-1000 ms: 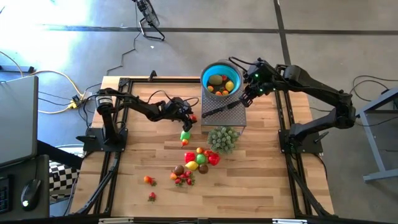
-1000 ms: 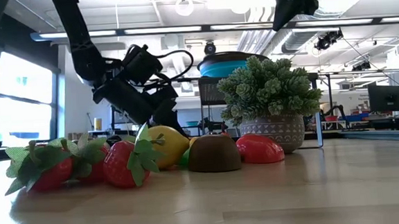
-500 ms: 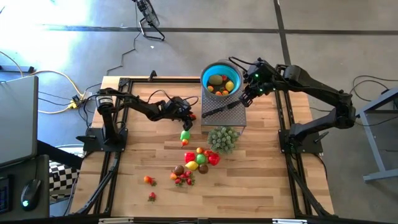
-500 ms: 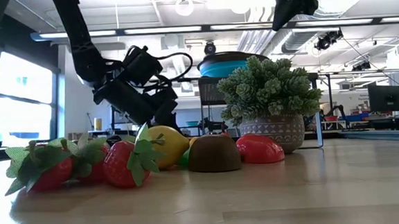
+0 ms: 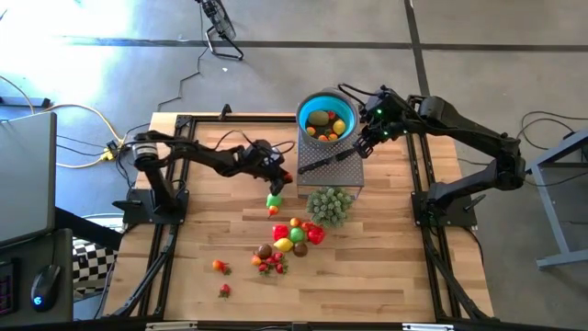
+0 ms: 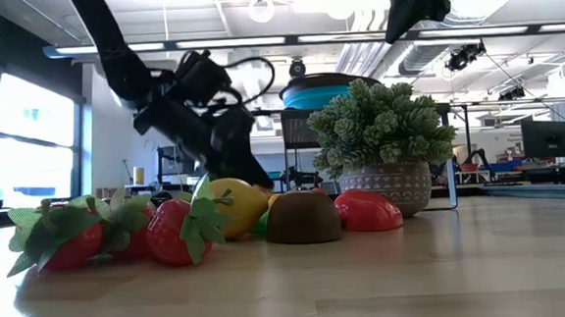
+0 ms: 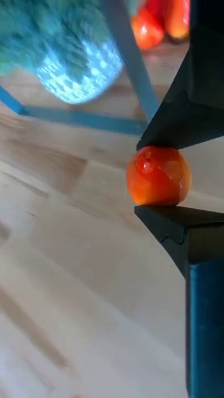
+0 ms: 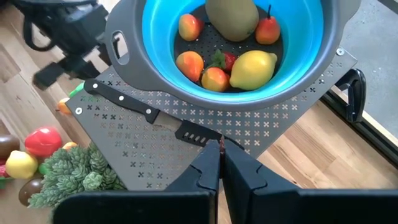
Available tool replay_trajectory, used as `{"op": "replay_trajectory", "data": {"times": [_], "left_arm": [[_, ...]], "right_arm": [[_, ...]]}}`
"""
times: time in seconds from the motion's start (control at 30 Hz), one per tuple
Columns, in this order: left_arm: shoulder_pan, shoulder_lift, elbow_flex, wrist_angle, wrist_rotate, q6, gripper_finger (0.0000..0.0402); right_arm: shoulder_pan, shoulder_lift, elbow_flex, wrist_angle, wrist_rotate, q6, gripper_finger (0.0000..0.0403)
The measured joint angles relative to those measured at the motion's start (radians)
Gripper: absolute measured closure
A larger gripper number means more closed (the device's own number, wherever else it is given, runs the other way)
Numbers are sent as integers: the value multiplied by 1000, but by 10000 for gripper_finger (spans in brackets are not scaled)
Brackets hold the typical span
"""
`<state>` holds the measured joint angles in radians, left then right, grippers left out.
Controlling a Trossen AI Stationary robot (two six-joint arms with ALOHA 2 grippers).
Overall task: Pick & Place Fruit
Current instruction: Put the orange pear into the blue strainer bowl
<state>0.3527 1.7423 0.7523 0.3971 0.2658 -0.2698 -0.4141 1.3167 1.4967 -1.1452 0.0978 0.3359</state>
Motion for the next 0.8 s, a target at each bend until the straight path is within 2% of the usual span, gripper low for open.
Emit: {"op": "replay_trajectory", "data": {"times": [0.23, 0.47, 0.63, 0.8], "left_arm": [[1, -162, 20, -139, -11, 10, 272], [1, -374, 21, -249, -71, 3, 272], [1, -532, 21, -217, -75, -18, 272], [1, -636, 22, -159, -82, -73, 272]], "right_arm": [[2, 0, 0, 6, -25, -25, 399], [2, 0, 0, 24, -28, -53, 399], [2, 0, 0, 65, -31, -77, 399], [2, 0, 0, 123, -55, -87, 399]]}}
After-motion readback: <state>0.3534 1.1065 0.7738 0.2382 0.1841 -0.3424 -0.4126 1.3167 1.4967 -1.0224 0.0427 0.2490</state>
